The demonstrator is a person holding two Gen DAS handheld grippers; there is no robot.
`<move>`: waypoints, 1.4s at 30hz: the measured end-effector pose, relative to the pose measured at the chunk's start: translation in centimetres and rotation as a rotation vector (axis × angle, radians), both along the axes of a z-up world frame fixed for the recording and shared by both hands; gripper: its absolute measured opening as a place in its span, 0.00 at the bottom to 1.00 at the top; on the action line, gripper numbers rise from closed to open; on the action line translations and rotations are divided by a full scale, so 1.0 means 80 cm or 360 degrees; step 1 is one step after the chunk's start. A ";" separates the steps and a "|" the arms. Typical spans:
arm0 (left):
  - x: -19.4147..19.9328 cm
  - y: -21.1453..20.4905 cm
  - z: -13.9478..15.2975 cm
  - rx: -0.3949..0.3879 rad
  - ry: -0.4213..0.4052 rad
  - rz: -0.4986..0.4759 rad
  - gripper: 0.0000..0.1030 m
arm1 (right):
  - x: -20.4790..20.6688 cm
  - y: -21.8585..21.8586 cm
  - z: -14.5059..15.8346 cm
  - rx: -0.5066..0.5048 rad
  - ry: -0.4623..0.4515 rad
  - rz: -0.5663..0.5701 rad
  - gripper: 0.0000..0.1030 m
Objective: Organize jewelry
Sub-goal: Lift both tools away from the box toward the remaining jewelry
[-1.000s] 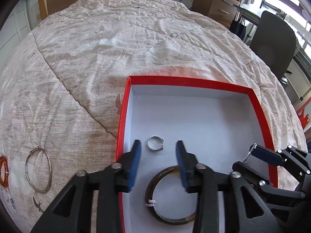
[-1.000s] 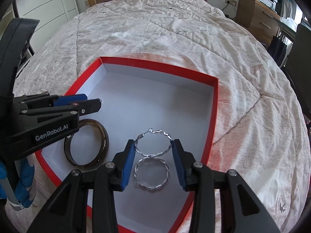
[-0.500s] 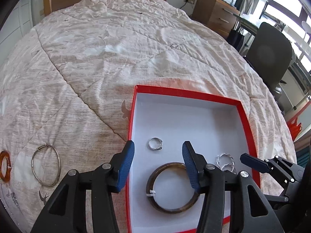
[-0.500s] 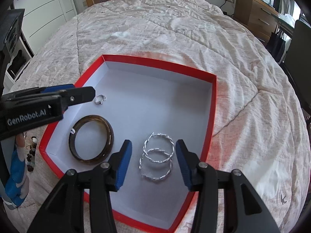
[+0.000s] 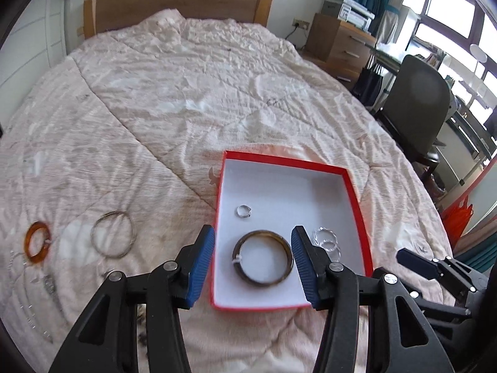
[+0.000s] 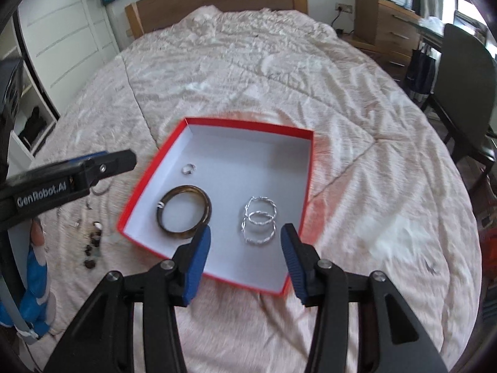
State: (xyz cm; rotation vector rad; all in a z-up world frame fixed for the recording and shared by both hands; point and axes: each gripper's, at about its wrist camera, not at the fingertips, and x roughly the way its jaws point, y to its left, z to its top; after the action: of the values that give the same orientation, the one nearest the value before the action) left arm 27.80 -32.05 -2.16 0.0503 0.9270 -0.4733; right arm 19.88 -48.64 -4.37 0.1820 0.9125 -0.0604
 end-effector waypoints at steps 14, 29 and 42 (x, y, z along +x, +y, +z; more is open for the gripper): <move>-0.098 0.140 0.065 0.0075 -0.0122 0.0206 0.51 | -0.119 0.071 0.086 0.0073 -0.0234 -0.0003 0.44; -0.184 0.352 0.135 0.0081 -0.0307 0.0603 0.65 | -0.194 0.161 0.140 0.0136 -0.0421 0.0130 0.44; -0.201 0.467 0.101 0.0106 -0.0297 0.0904 0.67 | -0.184 0.199 0.117 0.0162 -0.0373 0.0208 0.44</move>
State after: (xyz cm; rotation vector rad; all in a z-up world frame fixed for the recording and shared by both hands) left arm 11.74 5.32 5.95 -0.1060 0.7314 0.0887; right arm 5.17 -32.71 4.96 0.2183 0.6923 0.1268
